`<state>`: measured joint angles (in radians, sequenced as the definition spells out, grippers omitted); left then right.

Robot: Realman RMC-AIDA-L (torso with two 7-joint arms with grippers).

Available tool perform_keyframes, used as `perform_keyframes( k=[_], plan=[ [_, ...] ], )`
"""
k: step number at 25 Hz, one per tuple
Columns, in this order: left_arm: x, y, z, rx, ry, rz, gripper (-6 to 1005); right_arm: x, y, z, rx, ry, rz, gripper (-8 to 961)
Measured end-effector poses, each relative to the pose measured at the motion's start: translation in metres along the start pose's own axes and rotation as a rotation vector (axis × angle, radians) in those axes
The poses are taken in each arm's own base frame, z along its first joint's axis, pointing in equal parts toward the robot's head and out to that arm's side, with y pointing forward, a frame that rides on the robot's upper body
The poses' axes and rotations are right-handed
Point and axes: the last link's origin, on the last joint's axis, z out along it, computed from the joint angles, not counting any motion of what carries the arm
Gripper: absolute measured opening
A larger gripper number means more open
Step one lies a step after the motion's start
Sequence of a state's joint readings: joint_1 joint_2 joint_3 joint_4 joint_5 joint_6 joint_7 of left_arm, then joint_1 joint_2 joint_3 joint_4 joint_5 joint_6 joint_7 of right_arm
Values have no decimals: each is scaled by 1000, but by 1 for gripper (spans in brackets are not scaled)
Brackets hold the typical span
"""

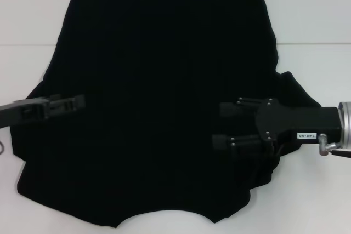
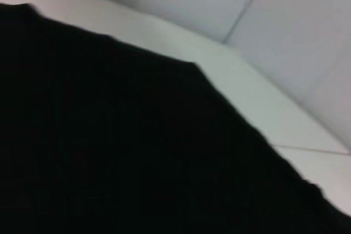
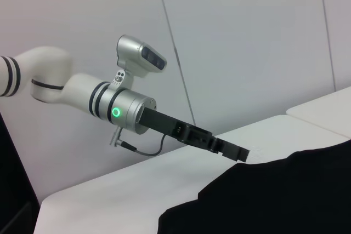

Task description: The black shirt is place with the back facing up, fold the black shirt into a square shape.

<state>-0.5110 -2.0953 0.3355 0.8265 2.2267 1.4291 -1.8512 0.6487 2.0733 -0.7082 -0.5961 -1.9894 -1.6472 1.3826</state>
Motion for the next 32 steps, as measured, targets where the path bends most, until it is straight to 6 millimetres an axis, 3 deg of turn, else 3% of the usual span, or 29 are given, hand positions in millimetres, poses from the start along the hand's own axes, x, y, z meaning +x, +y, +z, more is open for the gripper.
perform_keyframes(
  k=[11, 32],
  plan=[
    [0, -35, -20, 263, -104, -188, 871, -1, 2, 7, -13, -14, 13, 906],
    [-14, -51, -24, 401, -143, -256, 871, 1, 3, 5, -15, -17, 23, 907]
  ],
)
